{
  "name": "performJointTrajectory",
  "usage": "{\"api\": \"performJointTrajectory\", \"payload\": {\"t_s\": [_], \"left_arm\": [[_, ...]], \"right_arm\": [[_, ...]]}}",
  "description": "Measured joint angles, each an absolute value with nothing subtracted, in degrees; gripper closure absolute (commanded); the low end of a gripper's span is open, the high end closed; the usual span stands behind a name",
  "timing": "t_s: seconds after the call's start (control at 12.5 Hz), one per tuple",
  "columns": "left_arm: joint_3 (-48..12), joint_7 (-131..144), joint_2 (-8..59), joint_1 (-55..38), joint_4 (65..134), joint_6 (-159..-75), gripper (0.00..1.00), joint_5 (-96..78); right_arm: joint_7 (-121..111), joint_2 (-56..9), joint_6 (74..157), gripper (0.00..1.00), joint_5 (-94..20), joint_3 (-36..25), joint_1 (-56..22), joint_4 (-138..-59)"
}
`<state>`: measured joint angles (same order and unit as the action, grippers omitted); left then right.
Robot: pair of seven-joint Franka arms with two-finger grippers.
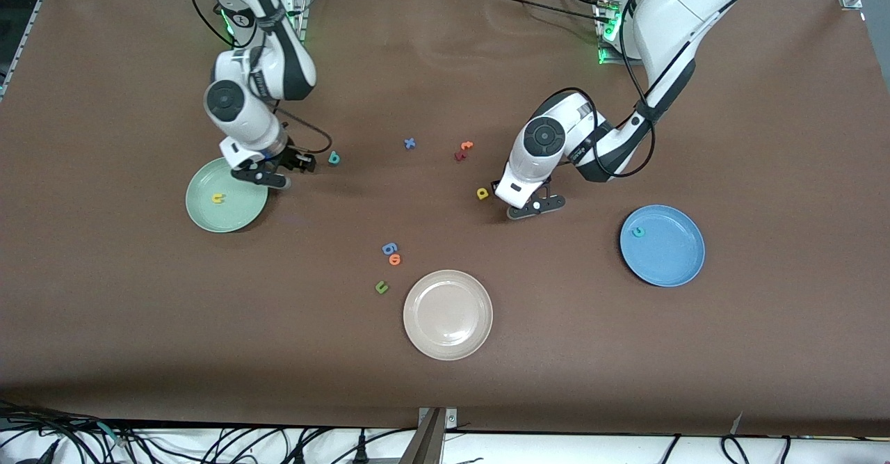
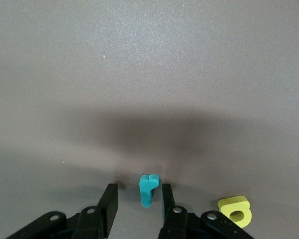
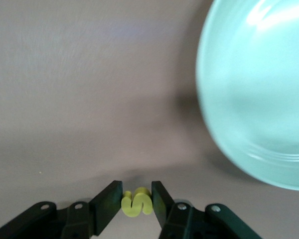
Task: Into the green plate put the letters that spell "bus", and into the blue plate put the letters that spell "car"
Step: 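Drop the yellow s on the green plate while the left gripper lifts r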
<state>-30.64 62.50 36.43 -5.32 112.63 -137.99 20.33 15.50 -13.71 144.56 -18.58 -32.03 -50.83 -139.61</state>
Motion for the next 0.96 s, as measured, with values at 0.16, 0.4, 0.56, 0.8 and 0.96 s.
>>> {"api": "performJointTrajectory", "payload": {"t_s": [0.16,0.4,0.56,0.8,0.96], "left_arm": [[-30.6,62.5,36.4,-5.3,112.5,-138.1,0.66,20.3],[-30.6,62.6,36.5,-5.3,112.4,-138.1,0.70,20.3],[-30.5,62.6,36.6,-5.3,112.4,-138.1,0.70,20.3],[-30.5,62.6,37.0,-5.3,112.2,-138.1,0.72,20.3],[-30.4,62.6,37.4,-5.3,111.8,-138.2,0.76,20.3]], "right_arm": [[10.7,-11.5,135.0,0.99,-17.9,-37.9,-50.8,-135.0],[1.0,-11.2,128.9,0.97,-16.6,-47.2,-50.0,-131.3],[-3.7,-13.6,129.6,0.93,-16.6,-49.9,-48.8,-131.5],[-4.6,-18.1,132.2,0.46,-16.6,-49.6,-48.4,-131.5],[-4.6,-20.0,133.7,0.02,-16.7,-49.0,-48.6,-131.5]]}}
